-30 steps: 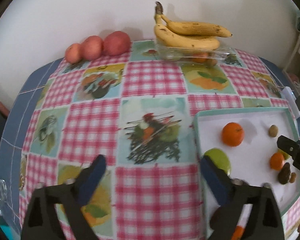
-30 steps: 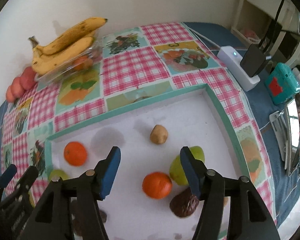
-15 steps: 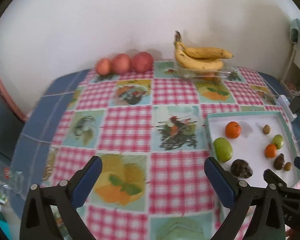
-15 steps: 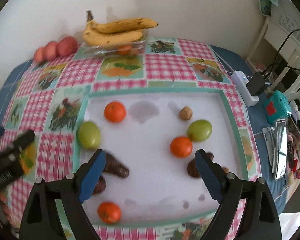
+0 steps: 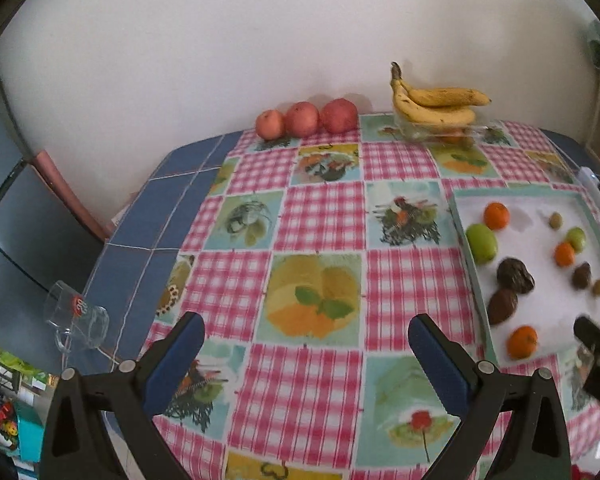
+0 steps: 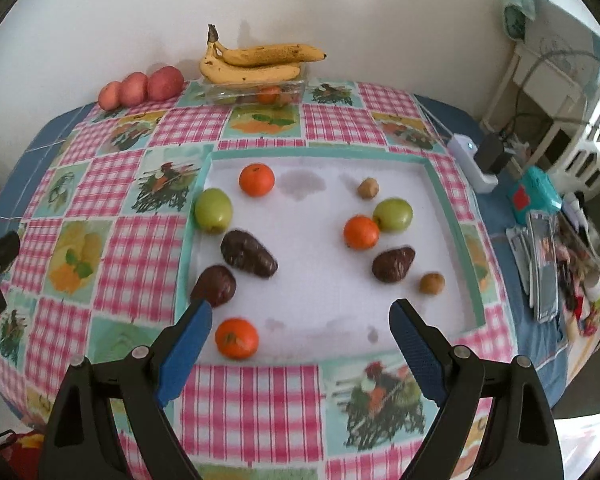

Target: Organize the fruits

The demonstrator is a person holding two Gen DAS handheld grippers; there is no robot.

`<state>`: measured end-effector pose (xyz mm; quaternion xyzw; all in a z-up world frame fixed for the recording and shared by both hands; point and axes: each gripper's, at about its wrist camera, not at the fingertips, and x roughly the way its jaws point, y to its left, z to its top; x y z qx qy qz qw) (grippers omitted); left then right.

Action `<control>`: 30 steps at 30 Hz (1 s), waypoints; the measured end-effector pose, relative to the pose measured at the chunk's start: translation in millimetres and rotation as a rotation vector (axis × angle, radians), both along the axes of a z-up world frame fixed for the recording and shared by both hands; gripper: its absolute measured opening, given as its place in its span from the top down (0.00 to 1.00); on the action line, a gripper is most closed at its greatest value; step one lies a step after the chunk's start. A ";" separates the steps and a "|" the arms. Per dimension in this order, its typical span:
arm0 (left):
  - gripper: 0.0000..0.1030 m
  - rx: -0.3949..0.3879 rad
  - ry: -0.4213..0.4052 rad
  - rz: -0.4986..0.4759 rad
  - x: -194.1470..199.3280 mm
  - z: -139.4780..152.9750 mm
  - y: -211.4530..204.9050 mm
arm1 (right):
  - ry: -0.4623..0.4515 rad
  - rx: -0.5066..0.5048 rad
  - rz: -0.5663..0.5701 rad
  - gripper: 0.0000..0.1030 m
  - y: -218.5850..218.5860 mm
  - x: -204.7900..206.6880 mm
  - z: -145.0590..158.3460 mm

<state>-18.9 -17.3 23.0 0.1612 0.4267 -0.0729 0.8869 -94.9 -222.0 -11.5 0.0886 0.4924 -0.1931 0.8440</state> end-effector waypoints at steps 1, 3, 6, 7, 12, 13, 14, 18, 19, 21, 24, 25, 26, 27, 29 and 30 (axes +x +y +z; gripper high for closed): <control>0.00 0.000 0.006 -0.005 -1.8 -0.4 -0.4 | 0.000 0.003 -0.003 0.12 0.3 -3.6 -0.1; 0.00 -0.002 0.019 -0.014 -2.8 -1.3 -2.8 | -0.010 0.007 -0.014 0.12 -0.9 -8.7 2.4; 0.00 0.002 0.036 -0.020 -2.8 -3.3 -4.9 | -0.042 0.007 -0.024 0.12 -2.1 -13.5 8.4; 0.00 0.005 0.043 -0.018 -2.5 -4.5 -4.6 | -0.042 0.005 -0.023 0.12 -1.8 -13.7 8.8; 0.00 -0.014 0.105 0.007 2.7 -11.3 1.7 | -0.041 0.009 -0.001 0.12 0.6 -12.3 8.4; 0.00 -0.020 0.111 0.011 2.8 -11.7 3.1 | -0.037 0.009 -0.001 0.12 0.6 -11.9 7.7; 0.00 -0.026 0.116 0.016 3.3 -12.0 4.5 | -0.034 0.010 0.000 0.12 0.7 -11.6 7.1; 0.00 -0.039 0.133 0.024 3.6 -13.3 6.4 | -0.033 0.007 0.003 0.12 2.0 -12.3 6.9; 0.00 -0.041 0.138 0.024 3.9 -13.6 6.8 | -0.032 0.003 0.005 0.12 2.9 -12.4 7.2; 0.00 -0.047 0.144 0.023 3.9 -13.7 7.3 | -0.029 -0.003 0.012 0.12 4.5 -11.9 7.2; 0.00 -0.051 0.146 0.019 4.4 -13.6 7.3 | -0.027 -0.009 0.018 0.12 6.2 -10.9 7.0; 0.00 -0.052 0.148 0.018 4.9 -13.8 7.3 | -0.027 -0.009 0.019 0.12 6.6 -10.8 7.0; 0.00 -0.052 0.150 0.017 5.1 -14.0 7.3 | -0.027 -0.009 0.020 0.12 6.5 -10.8 7.2; 0.00 -0.052 0.154 0.017 5.3 -14.4 7.1 | -0.026 -0.009 0.019 0.12 6.6 -10.7 7.1; 0.00 -0.052 0.157 0.018 5.5 -14.9 7.1 | -0.024 -0.009 0.019 0.12 6.9 -10.5 7.2; 0.00 -0.053 0.157 0.019 5.4 -14.7 7.2 | -0.022 -0.010 0.021 0.12 6.9 -10.5 7.0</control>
